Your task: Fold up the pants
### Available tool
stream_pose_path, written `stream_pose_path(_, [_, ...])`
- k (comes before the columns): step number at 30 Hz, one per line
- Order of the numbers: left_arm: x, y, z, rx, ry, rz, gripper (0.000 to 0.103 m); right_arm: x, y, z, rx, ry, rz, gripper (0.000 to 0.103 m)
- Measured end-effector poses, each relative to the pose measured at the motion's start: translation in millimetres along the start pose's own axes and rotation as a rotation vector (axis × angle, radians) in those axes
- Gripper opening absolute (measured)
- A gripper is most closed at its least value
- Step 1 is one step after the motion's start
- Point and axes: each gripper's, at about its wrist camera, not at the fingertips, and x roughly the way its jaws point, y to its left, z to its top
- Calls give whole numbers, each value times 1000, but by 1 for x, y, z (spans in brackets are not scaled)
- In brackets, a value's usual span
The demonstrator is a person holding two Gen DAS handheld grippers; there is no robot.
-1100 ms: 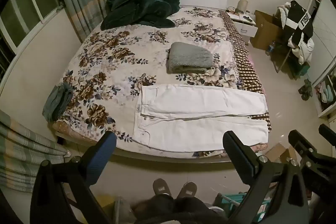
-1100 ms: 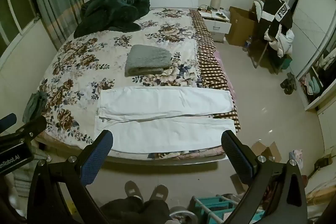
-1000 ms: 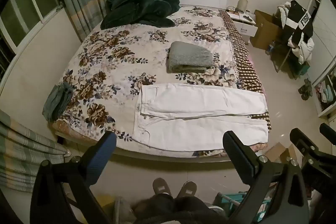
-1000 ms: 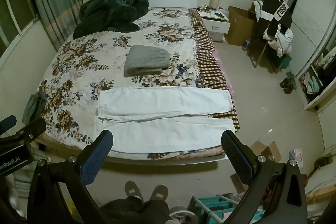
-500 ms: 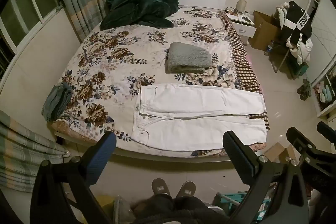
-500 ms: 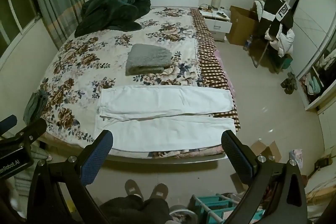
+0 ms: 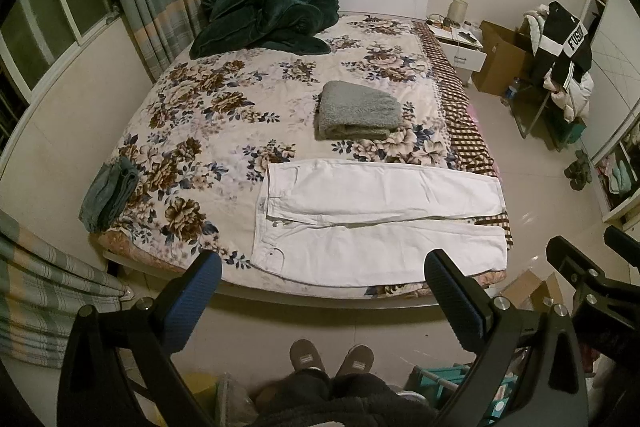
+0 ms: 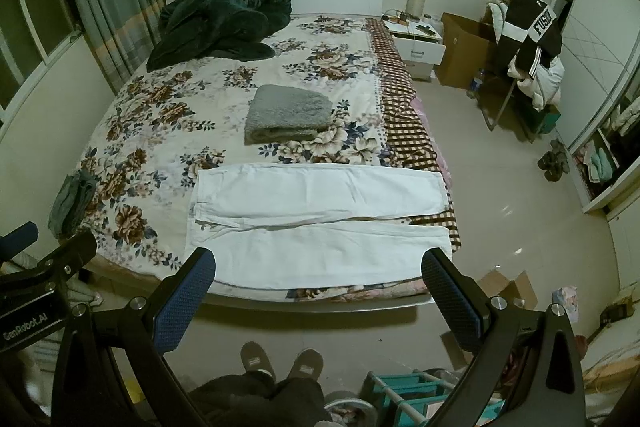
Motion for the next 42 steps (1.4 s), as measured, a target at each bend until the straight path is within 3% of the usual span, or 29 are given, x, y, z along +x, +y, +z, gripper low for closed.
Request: stream_pose_path(42, [-18, -5, 5, 18, -19, -9, 103, -14, 17, 2, 6, 7, 19, 103])
